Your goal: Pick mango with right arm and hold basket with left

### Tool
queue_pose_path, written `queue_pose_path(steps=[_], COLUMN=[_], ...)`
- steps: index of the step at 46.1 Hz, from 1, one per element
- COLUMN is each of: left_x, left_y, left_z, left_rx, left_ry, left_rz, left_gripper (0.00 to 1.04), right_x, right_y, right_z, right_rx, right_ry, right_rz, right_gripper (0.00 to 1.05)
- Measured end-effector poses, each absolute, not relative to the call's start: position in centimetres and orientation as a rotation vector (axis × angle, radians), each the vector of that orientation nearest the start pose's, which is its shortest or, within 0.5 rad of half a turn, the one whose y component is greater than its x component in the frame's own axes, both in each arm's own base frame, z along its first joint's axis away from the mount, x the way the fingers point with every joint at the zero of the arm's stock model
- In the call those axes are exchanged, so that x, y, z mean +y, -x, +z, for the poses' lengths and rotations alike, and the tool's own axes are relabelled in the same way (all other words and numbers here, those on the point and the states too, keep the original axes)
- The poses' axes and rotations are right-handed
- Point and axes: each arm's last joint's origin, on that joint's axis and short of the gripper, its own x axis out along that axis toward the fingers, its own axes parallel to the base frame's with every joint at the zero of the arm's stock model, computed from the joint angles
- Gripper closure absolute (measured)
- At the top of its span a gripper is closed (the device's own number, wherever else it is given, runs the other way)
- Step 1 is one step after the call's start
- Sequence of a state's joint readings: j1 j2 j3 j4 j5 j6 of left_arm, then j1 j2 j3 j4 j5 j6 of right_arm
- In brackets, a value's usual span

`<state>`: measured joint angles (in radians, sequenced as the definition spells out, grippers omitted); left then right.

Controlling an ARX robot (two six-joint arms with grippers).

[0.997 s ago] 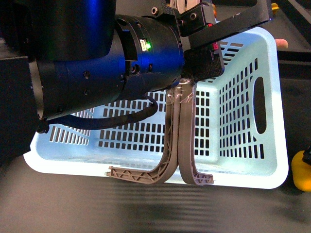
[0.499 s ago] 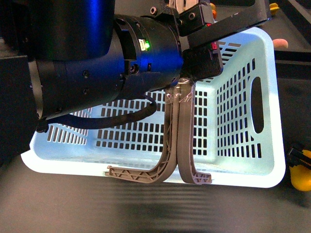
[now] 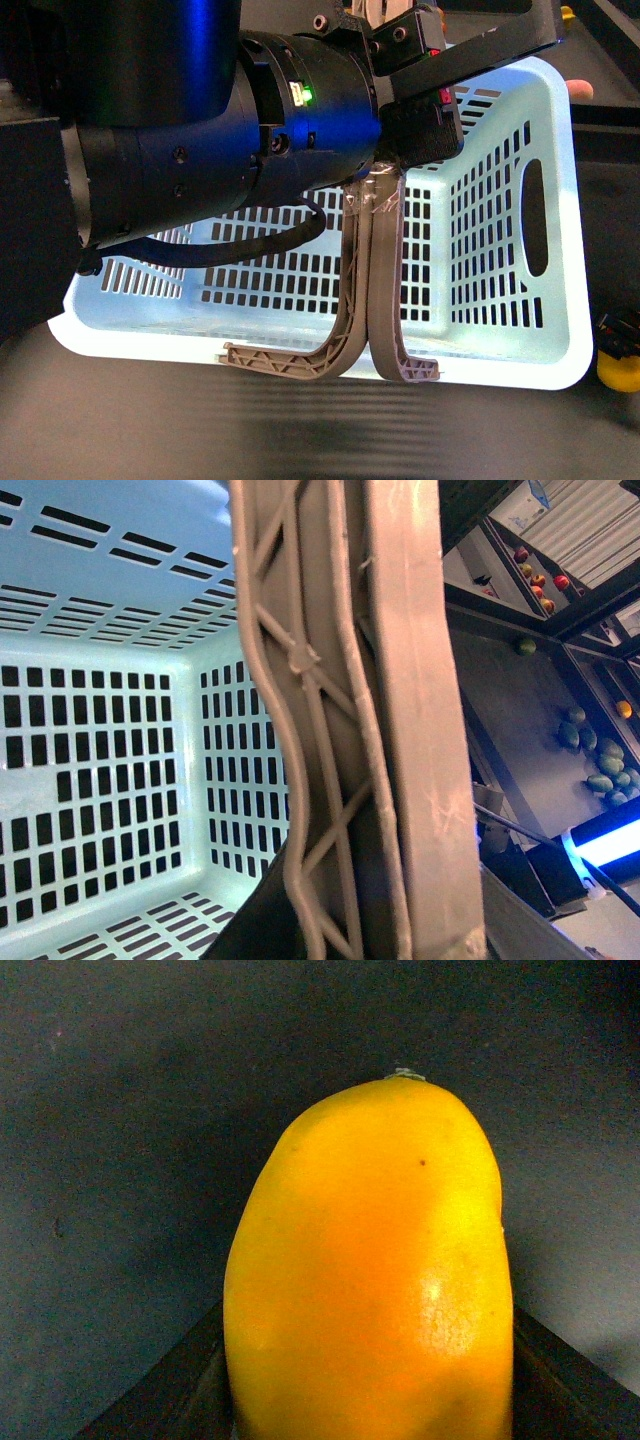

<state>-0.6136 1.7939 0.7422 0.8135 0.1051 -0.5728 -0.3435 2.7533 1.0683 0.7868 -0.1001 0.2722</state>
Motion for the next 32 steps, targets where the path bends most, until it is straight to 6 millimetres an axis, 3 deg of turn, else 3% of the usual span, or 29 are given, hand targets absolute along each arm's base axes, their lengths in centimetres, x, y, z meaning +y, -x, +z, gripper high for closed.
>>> queue_pose_path(steps=[10,20,28,32], left_x=[-20.2,-20.2,-20.2,-20.2], left_y=[-28.1,-28.1,-28.1,-28.1], left_z=[15.5,15.5,15.5,15.5], left_rx=[0.432,0.432,0.432,0.432], left_ry=[0.484,0.484,0.484,0.484], left_rz=[-0.626,-0.626,-0.626,-0.626], left_gripper=[0.85,0.85,0.85,0.85], right_x=[-11.7,-9.7,-4.4,-2.0], right_y=[-32.7,-32.7,-30.9,-30.1], right_z=[-8.5,2.1,10.0,13.1], right_rx=[0.777,0.567,0.474,0.428], right_ry=[-0.480,-0.470,-0.417,-0.384], right_rz=[-0.323,-0.178,0.043,0.133], right_gripper=[0.45,0.46,0.46,0.46])
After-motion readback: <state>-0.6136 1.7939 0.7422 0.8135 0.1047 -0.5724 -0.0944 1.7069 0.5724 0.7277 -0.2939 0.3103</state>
